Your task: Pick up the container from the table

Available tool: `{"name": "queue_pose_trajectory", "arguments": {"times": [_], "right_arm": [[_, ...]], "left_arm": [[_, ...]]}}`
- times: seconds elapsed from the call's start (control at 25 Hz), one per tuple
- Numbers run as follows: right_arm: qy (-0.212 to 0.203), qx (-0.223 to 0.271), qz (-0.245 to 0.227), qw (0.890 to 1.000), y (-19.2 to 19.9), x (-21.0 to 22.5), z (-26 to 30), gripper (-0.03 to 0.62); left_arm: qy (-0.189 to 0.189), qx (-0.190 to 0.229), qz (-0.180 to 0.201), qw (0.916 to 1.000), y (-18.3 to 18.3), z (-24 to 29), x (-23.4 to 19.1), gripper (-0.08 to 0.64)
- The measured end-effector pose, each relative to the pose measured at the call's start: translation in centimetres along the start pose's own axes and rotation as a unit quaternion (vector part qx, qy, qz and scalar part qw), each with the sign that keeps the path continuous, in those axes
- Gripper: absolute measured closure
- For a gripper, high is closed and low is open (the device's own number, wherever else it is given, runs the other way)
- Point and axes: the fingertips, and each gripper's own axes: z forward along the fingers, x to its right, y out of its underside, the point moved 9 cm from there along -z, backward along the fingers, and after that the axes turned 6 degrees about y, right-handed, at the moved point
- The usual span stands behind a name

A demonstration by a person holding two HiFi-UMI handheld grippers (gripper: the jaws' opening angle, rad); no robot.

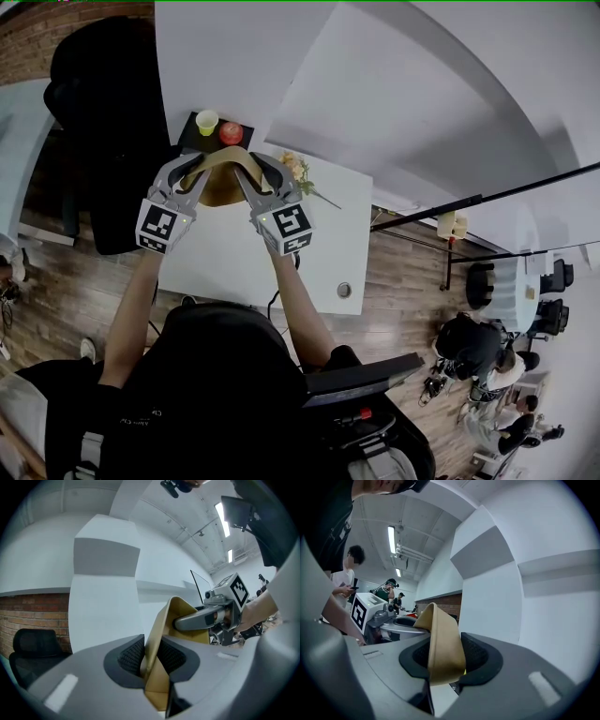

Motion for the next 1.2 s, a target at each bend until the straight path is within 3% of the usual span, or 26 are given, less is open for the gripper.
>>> {"name": "queue_pose_trajectory", "arguments": {"times": [1.2], "right_arm": [[-0.015, 0.000, 0.014, 1.000, 1.2, 0.6, 0.5, 0.462]], "left_arm": [[0.000, -0.026, -0.003, 0.9997, 1.0, 0.6, -0.1, 0.492]]}}
